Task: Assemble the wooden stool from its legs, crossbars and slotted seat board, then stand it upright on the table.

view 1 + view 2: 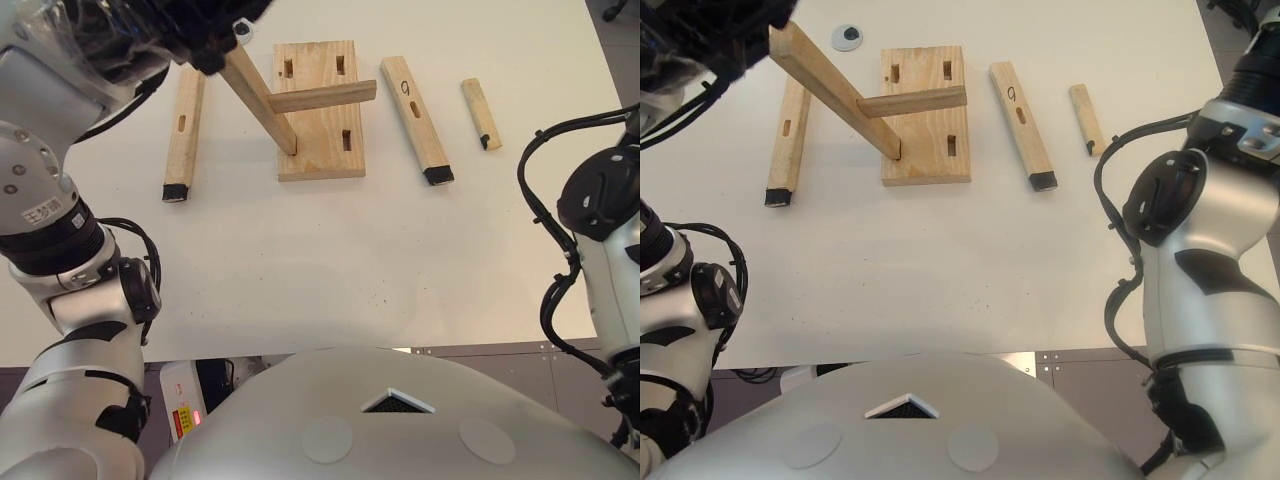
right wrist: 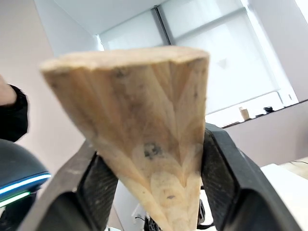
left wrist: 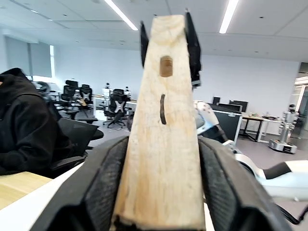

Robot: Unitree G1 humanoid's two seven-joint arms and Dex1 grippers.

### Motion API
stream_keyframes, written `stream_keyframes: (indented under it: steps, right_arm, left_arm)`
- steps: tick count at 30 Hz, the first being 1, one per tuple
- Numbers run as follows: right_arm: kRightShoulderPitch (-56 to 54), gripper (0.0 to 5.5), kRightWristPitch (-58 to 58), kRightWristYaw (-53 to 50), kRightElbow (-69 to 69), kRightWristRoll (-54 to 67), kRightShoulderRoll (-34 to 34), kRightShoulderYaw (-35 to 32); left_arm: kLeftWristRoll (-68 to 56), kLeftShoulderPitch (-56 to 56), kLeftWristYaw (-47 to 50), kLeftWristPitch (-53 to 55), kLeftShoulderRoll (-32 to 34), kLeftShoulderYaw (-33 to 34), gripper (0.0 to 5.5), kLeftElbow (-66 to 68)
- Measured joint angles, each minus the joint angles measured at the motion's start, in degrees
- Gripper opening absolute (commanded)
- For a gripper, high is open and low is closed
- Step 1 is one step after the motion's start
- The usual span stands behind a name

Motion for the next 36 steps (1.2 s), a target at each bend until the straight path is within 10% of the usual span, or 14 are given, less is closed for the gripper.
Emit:
stream_keyframes:
  steps: [36]
  right_arm:
    - [17.5, 2.08, -34.5, 12.7, 9.0, -38.3, -1.8, 20.0]
  left_arm:
    - [-1.3, -5.8, 14.1, -6.5, -4.4, 6.6, 3.21, 10.7]
